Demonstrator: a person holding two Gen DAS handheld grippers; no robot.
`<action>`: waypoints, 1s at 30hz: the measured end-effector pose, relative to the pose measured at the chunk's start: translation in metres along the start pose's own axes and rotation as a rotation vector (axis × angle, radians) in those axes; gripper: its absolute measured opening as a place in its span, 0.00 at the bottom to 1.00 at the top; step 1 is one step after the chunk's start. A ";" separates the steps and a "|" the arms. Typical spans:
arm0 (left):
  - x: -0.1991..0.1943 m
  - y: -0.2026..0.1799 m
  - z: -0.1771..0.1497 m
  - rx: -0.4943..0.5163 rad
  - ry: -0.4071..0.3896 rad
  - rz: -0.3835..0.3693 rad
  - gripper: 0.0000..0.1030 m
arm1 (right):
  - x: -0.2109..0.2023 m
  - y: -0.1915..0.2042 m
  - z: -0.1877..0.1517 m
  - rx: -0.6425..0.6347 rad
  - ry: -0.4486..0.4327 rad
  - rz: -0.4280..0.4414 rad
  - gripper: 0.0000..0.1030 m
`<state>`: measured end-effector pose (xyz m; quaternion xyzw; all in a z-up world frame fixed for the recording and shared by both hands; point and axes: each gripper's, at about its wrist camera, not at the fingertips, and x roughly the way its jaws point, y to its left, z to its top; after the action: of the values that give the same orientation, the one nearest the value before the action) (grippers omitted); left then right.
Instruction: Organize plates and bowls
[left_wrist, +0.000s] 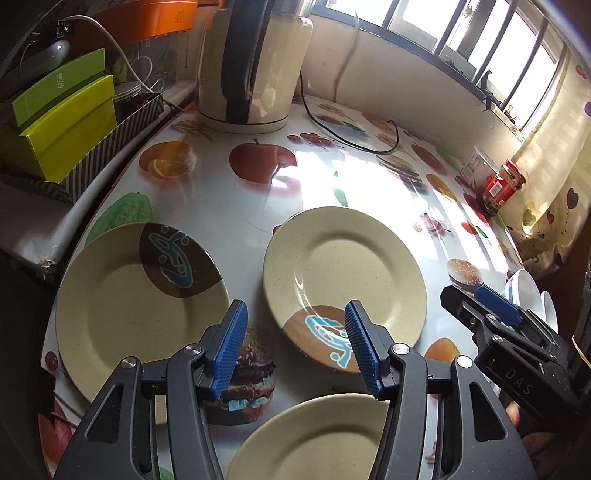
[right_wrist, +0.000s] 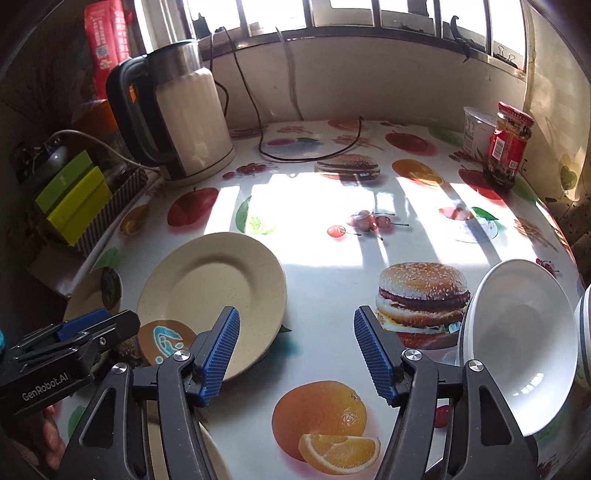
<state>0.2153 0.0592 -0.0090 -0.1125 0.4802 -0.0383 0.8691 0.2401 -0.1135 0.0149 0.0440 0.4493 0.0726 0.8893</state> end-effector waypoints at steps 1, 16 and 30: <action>0.004 0.001 0.001 -0.003 0.008 0.009 0.54 | 0.004 -0.001 0.001 0.006 0.007 0.004 0.57; 0.027 0.009 0.013 -0.047 0.030 0.003 0.49 | 0.039 -0.008 0.005 0.064 0.071 0.044 0.47; 0.038 0.005 0.016 -0.044 0.050 -0.014 0.39 | 0.043 -0.004 0.006 0.061 0.090 0.077 0.25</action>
<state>0.2490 0.0605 -0.0330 -0.1338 0.5016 -0.0365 0.8539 0.2708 -0.1099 -0.0163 0.0849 0.4887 0.0952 0.8631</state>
